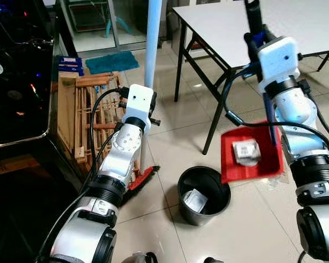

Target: Sweep floor

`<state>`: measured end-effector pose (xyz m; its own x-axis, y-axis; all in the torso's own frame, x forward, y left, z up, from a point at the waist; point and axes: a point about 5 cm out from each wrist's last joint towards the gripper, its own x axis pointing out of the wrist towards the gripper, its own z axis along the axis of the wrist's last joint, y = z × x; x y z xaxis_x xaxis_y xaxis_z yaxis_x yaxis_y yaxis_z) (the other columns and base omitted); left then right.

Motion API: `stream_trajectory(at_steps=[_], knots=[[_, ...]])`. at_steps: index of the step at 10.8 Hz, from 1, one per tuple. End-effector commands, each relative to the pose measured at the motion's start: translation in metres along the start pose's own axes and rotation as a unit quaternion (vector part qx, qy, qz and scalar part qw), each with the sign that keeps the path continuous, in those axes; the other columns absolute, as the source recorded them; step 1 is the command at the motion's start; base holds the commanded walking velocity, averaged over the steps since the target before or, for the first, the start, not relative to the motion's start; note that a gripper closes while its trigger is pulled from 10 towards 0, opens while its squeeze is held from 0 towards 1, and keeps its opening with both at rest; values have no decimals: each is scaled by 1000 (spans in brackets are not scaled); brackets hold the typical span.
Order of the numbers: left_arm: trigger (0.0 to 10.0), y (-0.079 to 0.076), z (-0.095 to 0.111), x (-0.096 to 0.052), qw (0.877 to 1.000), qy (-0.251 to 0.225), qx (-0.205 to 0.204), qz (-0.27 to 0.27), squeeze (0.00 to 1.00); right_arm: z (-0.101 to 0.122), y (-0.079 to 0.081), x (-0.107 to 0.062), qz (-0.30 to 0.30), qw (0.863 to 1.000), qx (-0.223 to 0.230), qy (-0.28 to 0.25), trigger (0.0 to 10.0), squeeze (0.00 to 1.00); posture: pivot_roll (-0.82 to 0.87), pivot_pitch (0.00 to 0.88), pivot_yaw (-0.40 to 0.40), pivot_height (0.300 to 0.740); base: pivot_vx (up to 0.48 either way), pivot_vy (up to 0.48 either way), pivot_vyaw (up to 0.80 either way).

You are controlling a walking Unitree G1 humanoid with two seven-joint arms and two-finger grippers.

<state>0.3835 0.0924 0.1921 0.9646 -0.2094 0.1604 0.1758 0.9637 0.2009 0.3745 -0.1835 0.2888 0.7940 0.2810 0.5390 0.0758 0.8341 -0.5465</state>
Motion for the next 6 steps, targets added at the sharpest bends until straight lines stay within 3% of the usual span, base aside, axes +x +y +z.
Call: stream_trajectory(at_steps=[1, 6], knots=[[10000, 1, 13, 1, 999, -31, 4, -1, 0, 22, -7, 12, 4, 998, -29, -56, 10000, 0, -47, 123, 58, 740, 0, 0, 0], [10000, 1, 14, 1, 999, -34, 4, -2, 0, 32, -3, 18, 49, 990, -98, -90, 10000, 0, -48, 126, 56, 740, 0, 0, 0]])
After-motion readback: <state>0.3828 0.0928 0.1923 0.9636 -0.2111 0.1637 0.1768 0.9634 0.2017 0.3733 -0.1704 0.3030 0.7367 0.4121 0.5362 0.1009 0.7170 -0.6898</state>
